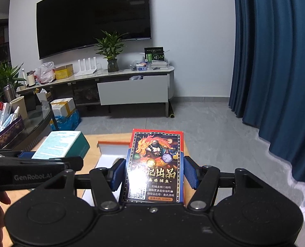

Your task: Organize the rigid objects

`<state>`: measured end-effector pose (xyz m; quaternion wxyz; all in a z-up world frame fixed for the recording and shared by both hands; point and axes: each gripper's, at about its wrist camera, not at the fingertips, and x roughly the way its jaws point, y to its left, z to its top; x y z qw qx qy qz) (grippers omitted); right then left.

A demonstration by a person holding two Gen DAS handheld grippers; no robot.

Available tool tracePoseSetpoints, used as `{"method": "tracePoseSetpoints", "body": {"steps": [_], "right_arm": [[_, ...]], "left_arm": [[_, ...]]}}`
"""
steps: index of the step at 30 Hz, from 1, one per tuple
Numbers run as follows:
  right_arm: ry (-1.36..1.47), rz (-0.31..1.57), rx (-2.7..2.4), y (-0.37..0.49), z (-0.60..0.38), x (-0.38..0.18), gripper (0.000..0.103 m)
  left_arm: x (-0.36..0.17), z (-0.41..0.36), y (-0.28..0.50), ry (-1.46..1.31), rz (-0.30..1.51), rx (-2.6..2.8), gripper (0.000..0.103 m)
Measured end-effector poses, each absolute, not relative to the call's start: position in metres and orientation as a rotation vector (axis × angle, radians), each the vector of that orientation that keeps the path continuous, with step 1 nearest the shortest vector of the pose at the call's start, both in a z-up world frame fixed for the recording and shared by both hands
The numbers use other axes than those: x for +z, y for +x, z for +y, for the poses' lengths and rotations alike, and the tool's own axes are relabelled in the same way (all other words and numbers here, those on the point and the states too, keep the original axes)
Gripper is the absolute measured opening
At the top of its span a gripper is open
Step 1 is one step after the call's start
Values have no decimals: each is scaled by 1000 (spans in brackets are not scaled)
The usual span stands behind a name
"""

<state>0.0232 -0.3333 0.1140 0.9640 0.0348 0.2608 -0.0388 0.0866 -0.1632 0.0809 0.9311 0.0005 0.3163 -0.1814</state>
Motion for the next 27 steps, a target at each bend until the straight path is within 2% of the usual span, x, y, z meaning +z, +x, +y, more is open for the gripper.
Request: {"method": "tracePoseSetpoints", "body": {"steps": [27], "right_arm": [[73, 593, -56, 67, -347, 99, 73]], "left_arm": [[58, -169, 106, 9, 730, -340, 72]]}}
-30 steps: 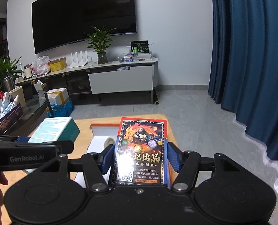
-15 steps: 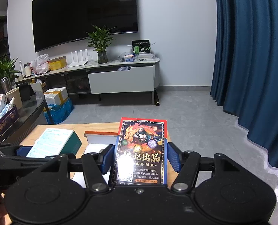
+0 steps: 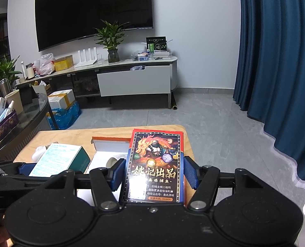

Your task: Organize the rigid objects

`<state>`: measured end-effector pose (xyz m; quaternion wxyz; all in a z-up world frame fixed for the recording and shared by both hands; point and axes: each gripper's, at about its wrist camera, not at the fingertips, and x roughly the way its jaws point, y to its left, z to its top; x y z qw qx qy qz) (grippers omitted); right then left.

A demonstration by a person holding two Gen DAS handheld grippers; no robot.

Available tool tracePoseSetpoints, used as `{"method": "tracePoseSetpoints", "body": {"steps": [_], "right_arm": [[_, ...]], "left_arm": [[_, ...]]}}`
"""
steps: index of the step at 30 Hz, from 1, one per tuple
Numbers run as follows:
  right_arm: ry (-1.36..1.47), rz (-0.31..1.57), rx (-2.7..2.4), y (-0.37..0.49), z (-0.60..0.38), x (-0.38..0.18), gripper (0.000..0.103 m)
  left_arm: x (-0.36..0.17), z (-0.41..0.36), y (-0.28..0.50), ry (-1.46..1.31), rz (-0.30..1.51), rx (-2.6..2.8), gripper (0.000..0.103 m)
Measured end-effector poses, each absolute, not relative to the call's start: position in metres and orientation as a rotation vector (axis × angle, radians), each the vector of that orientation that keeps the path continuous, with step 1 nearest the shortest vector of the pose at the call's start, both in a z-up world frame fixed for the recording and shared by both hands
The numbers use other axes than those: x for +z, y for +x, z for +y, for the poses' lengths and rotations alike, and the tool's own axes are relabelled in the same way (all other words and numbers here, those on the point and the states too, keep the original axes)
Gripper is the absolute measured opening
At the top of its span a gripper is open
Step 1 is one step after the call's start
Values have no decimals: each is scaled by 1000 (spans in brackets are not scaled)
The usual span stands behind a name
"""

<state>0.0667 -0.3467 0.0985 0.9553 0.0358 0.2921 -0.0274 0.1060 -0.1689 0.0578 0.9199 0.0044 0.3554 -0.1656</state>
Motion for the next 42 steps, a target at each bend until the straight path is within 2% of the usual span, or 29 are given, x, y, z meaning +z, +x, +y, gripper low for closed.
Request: {"method": "tracePoseSetpoints", "body": {"steps": [42], "right_arm": [[62, 602, -47, 72, -344, 94, 73]], "left_arm": [[52, -165, 106, 1, 746, -333, 72]]}}
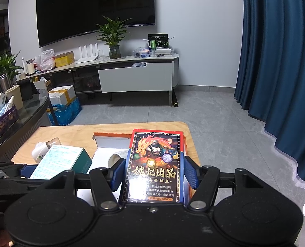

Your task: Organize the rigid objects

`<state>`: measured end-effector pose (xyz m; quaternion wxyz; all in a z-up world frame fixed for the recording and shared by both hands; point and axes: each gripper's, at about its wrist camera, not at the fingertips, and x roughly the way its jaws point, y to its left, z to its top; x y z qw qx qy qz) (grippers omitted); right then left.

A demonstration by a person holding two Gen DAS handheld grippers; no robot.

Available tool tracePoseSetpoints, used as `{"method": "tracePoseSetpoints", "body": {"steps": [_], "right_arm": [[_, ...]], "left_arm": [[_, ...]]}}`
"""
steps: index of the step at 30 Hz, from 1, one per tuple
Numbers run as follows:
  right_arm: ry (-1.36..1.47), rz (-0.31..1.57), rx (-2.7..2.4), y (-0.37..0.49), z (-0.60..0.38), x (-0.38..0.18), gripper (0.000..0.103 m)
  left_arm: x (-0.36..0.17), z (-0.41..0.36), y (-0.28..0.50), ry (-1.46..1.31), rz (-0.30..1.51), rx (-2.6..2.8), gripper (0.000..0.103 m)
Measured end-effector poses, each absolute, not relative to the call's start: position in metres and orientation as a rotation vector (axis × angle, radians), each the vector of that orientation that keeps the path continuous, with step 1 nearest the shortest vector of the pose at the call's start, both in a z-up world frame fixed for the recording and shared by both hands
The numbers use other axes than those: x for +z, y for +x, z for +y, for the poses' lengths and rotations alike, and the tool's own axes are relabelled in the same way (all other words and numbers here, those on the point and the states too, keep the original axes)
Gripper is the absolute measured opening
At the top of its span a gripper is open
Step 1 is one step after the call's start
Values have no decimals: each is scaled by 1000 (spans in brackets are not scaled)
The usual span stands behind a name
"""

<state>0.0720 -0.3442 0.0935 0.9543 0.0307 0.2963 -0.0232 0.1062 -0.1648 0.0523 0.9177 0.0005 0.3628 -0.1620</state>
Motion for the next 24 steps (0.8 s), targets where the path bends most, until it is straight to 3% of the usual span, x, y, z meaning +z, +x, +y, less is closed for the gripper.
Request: {"method": "tracePoseSetpoints", "body": {"steps": [24], "right_arm": [[54, 611, -46, 73, -343, 90, 73]], "left_arm": [[47, -160, 110, 1, 759, -323, 72]]}}
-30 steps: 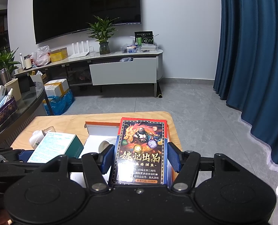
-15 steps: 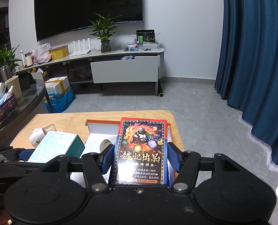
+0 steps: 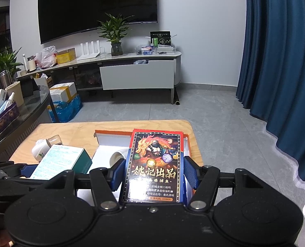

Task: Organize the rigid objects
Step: 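Lower the bandage box into the box with the left tool while the right lowers the card box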

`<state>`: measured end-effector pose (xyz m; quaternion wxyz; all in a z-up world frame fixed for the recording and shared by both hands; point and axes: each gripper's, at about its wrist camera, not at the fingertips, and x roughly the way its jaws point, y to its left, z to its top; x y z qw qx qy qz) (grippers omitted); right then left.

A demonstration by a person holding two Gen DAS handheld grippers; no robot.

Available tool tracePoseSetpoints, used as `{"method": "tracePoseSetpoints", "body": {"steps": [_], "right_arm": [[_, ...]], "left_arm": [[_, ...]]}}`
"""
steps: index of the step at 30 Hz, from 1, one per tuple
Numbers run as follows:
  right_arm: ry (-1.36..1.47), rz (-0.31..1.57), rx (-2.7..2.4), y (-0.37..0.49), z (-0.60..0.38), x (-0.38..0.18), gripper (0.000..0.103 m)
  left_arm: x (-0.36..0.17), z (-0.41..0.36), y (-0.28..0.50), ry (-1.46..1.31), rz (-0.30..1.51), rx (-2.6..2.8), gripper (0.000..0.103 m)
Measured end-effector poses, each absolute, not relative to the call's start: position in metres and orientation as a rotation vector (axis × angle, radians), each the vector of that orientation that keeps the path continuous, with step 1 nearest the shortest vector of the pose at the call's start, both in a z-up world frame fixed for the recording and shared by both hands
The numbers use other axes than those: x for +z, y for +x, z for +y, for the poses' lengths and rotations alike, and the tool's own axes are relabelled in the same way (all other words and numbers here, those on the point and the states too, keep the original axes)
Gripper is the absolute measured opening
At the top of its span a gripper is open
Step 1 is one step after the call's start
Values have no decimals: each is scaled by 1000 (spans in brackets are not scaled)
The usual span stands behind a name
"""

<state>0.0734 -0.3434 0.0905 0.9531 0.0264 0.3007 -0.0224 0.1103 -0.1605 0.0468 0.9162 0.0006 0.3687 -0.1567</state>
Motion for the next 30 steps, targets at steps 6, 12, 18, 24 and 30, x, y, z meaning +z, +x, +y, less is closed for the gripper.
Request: {"method": "tracePoseSetpoints", "body": {"steps": [6, 12, 18, 24, 30], "right_arm": [[59, 626, -51, 75, -347, 89, 73], [63, 649, -56, 84, -352, 78, 73], [72, 679, -64, 93, -360, 69, 73], [73, 709, -70, 110, -364, 62, 73], [70, 741, -75, 127, -366, 51, 73]], "left_arm": [[41, -160, 114, 1, 774, -318, 72], [26, -164, 121, 8, 823, -328, 72], [8, -170, 128, 25, 872, -338, 72], [1, -174, 132, 29, 890, -348, 72], [-6, -181, 132, 43, 910, -371, 72]]}}
